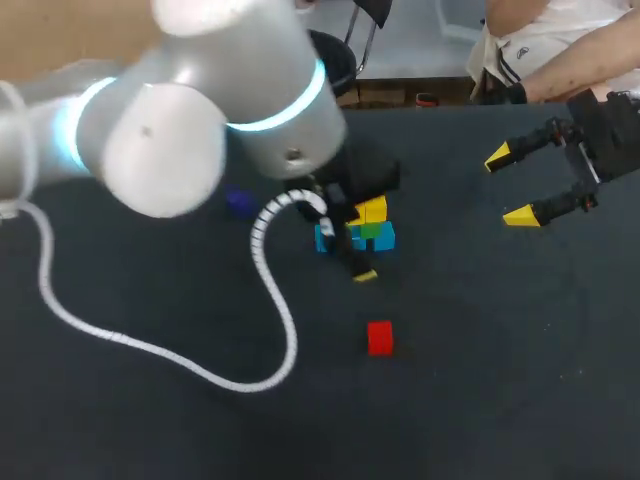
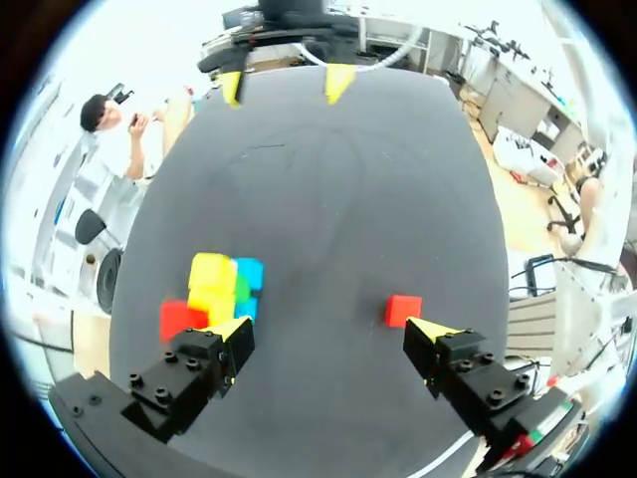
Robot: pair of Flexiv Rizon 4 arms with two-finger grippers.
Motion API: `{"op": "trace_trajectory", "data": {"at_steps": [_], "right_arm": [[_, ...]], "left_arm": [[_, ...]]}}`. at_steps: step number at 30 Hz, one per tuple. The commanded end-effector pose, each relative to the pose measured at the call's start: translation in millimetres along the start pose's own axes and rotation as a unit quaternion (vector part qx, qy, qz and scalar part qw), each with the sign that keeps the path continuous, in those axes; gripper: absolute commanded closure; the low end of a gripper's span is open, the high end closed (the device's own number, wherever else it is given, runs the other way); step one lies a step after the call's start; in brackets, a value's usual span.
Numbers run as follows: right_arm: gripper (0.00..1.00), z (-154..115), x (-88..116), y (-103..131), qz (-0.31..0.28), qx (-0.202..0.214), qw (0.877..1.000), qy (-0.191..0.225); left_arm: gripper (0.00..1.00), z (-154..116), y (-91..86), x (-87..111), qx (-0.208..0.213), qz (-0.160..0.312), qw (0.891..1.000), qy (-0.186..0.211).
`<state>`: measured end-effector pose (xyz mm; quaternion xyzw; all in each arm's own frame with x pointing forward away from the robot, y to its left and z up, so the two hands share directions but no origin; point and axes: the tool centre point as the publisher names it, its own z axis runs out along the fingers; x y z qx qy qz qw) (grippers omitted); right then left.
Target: Place the blue cubes, place green cubes on the blue cubes, place the yellow cubes on the green cubes, then place the red cubes on the yellow cubes, and place purple cube on the red cubes.
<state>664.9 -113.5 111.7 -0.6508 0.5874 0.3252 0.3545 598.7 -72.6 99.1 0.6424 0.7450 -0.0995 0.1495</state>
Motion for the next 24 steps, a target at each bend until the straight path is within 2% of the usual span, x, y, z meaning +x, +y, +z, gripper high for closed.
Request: {"op": "trace_trajectory", "data": {"at_steps": [1, 5, 9, 13, 16, 24], "right_arm": [[0.00, 0.2, 0.3, 0.1, -0.001, 0.000, 1.000, 0.000], [0.00, 0.2, 0.3, 0.1, -0.001, 0.000, 1.000, 0.000], [0.00, 0.2, 0.3, 0.1, -0.001, 0.000, 1.000, 0.000], [0.00, 0.2, 0.3, 0.1, -0.001, 0.000, 1.000, 0.000], [0.00, 0.2, 0.3, 0.1, -0.001, 0.000, 1.000, 0.000], [0.00, 0.2, 0.3, 0.1, -0.001, 0.000, 1.000, 0.000]], "left_arm": [[0.00, -23.2, 3.6, 29.4, -0.007, -0.015, 0.999, -0.041], [0.00, -28.9, 13.8, 41.1, -0.004, -0.026, 0.998, -0.056], [0.00, -24.9, 31.1, 49.0, 0.021, -0.030, 0.996, -0.085], [0.00, -12.1, 50.6, 51.7, 0.051, -0.017, 0.996, -0.076], [0.00, -9.1, 62.5, 53.3, 0.065, -0.027, 0.993, -0.097], [0.00, -15.3, 87.7, 49.5, 0.039, -0.025, 0.995, -0.086]]}}
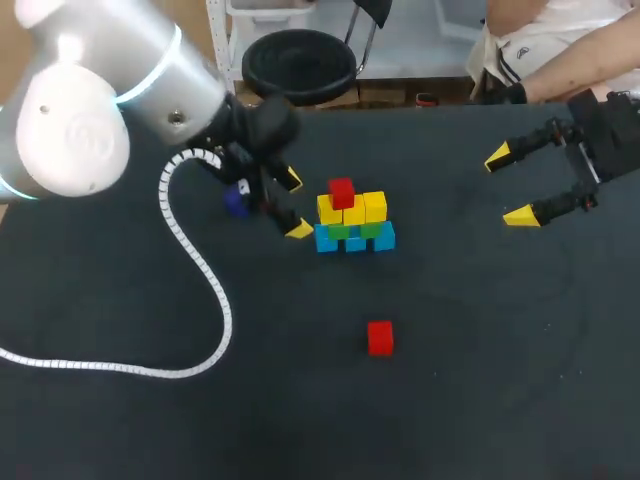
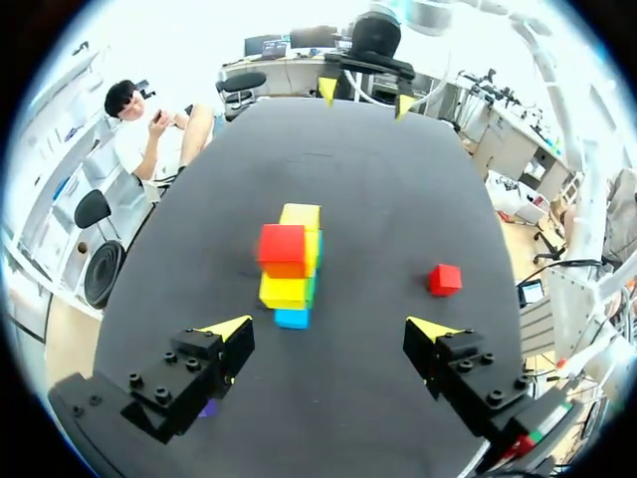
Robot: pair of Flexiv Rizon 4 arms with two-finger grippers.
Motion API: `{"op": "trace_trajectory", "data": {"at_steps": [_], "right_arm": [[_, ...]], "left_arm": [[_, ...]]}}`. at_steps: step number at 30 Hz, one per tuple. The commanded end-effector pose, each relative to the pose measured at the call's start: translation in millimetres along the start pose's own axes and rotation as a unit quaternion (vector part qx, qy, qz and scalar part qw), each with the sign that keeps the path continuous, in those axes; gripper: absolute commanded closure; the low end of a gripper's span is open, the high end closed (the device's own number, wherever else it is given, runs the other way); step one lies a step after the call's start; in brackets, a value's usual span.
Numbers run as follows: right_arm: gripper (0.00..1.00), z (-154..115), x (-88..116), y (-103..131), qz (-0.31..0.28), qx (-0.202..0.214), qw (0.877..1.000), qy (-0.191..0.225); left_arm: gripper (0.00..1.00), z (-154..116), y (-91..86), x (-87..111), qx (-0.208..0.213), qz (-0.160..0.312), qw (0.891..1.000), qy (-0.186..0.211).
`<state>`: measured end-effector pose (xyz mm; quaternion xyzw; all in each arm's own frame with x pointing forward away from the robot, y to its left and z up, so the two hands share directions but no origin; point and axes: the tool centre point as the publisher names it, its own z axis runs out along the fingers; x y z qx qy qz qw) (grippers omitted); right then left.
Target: Place the blue cubes, place green cubes on the blue cubes, place the yellow cubes on the green cubes, then place the red cubes on the yellow cubes, and place purple cube on the red cubes.
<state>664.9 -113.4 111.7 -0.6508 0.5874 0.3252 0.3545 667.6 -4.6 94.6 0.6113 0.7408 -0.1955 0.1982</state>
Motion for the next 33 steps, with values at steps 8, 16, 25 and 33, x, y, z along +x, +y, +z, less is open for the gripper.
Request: {"op": "trace_trajectory", "data": {"at_steps": [8, 16, 25, 33], "right_arm": [[0.00, 0.2, 0.3, 0.1, -0.001, 0.000, 1.000, -0.001], [0.00, 0.2, 0.3, 0.1, -0.001, 0.000, 1.000, -0.001], [0.00, 0.2, 0.3, 0.1, -0.001, 0.000, 1.000, -0.001], [0.00, 0.2, 0.3, 0.1, -0.001, 0.000, 1.000, -0.001]], "left_arm": [[0.00, -20.5, 24.7, -5.7, -0.008, 0.000, 1.000, 0.020], [0.00, -37.3, 39.4, 13.7, -0.001, -0.039, 0.998, -0.043], [0.00, -44.9, 52.0, 23.3, -0.001, -0.050, 0.997, -0.066], [0.00, -45.5, 53.5, 23.2, -0.007, -0.053, 0.997, -0.056]]}}
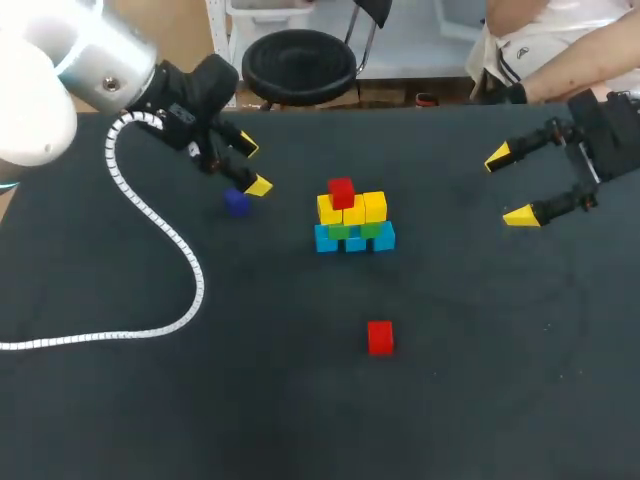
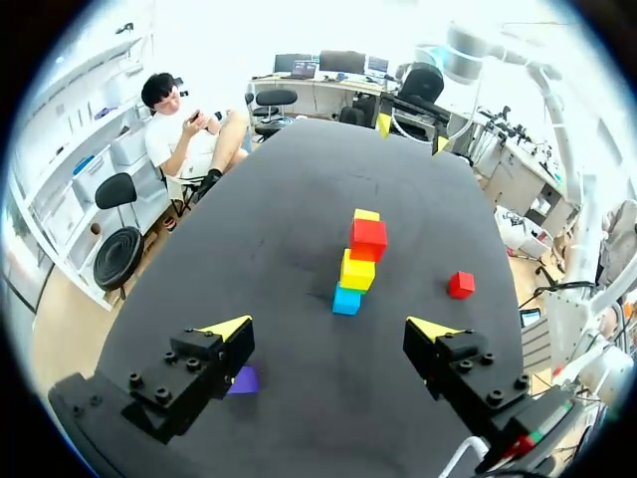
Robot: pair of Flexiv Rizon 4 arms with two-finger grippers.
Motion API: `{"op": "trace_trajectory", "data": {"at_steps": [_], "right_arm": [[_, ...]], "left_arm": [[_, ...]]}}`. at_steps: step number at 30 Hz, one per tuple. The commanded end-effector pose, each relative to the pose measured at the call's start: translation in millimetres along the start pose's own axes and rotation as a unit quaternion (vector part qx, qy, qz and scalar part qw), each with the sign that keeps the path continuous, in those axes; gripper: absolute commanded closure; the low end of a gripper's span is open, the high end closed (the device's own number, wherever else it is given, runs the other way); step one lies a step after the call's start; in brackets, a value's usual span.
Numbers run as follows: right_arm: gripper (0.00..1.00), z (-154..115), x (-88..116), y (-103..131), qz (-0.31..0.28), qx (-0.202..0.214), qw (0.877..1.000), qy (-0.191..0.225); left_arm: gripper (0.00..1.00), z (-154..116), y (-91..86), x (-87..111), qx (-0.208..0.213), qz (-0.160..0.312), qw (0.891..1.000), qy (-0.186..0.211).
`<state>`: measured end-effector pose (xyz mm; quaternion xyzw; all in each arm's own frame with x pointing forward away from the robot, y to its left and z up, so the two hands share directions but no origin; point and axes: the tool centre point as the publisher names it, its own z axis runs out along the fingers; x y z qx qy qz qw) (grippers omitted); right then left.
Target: Place the blue cubes, place green cubes on the blue cubes, place the yellow cubes on the green cubes, then place the red cubes on the yellow cubes, and place purple cube on the red cubes.
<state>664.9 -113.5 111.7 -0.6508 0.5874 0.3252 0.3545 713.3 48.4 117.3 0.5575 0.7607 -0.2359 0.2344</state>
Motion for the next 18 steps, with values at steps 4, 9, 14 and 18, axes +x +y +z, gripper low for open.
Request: {"op": "trace_trajectory", "data": {"at_steps": [4, 9, 14, 18], "right_arm": [[0.00, 0.2, 0.3, 0.1, -0.001, 0.000, 1.000, -0.001], [0.00, 0.2, 0.3, 0.1, -0.001, 0.000, 1.000, -0.001], [0.00, 0.2, 0.3, 0.1, -0.001, 0.000, 1.000, -0.001], [0.00, 0.2, 0.3, 0.1, -0.001, 0.000, 1.000, -0.001]], "left_arm": [[0.00, -0.6, 0.3, -0.8, 0.000, 0.000, 1.000, 0.002], [0.00, -0.6, 0.3, -0.8, 0.000, 0.000, 1.000, 0.002], [0.00, -0.6, 0.3, -0.8, 0.000, 0.000, 1.000, 0.002], [0.00, -6.4, -9.8, -4.4, 0.000, 0.019, 1.000, -0.009]]}}
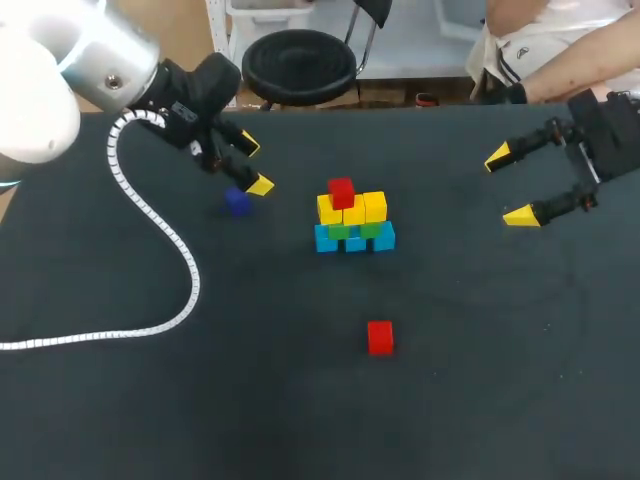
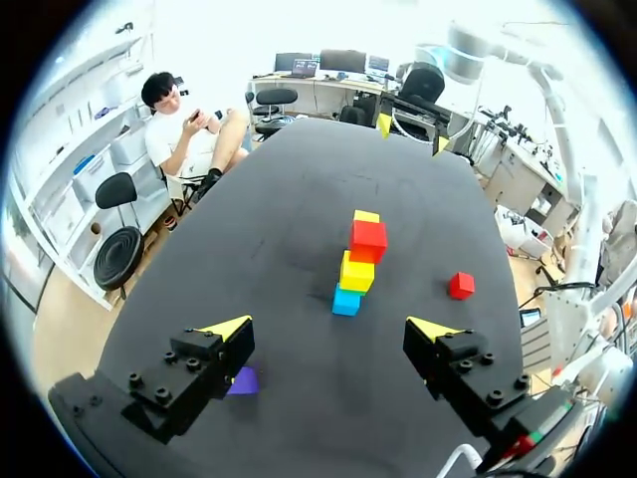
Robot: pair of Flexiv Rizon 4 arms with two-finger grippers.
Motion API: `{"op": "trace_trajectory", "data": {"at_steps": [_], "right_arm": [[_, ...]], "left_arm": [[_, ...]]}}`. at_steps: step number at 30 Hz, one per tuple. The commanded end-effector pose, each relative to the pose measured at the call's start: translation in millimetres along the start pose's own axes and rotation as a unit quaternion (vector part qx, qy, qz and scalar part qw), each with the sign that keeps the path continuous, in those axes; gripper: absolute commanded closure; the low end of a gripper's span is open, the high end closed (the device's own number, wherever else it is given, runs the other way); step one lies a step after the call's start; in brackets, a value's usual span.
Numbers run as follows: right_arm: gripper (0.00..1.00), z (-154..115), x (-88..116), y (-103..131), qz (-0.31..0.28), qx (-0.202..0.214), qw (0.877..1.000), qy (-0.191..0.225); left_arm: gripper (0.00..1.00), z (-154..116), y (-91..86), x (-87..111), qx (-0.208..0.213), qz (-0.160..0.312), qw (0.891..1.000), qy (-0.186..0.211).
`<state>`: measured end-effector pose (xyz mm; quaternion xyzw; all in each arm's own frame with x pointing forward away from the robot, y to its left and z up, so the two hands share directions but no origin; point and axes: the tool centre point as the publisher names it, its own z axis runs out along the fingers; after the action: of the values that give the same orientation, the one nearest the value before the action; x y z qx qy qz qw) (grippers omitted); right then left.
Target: Place the blue cubes, place green cubes on the blue cubes, place the yellow cubes on the green cubes, then place the red cubes on the yellow cubes, and place purple cube on the red cubes.
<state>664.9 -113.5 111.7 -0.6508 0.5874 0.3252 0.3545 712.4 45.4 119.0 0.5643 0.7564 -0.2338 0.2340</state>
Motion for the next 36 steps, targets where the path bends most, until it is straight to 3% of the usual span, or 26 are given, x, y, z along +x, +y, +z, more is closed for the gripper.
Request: {"op": "trace_trajectory", "data": {"at_steps": [1, 15, 36], "right_arm": [[0.00, 0.3, 0.3, 0.1, -0.001, 0.000, 1.000, -0.001], [0.00, 0.3, 0.3, 0.1, -0.001, 0.000, 1.000, -0.001], [0.00, 0.3, 0.3, 0.1, -0.001, 0.000, 1.000, -0.001]], "left_arm": [[0.00, -9.0, -9.9, -1.6, -0.002, 0.013, 1.000, -0.010], [0.00, -21.6, -26.0, 16.2, 0.000, -0.012, 0.999, -0.038], [0.00, -21.0, -28.3, 14.9, 0.006, -0.006, 0.999, -0.040]]}}
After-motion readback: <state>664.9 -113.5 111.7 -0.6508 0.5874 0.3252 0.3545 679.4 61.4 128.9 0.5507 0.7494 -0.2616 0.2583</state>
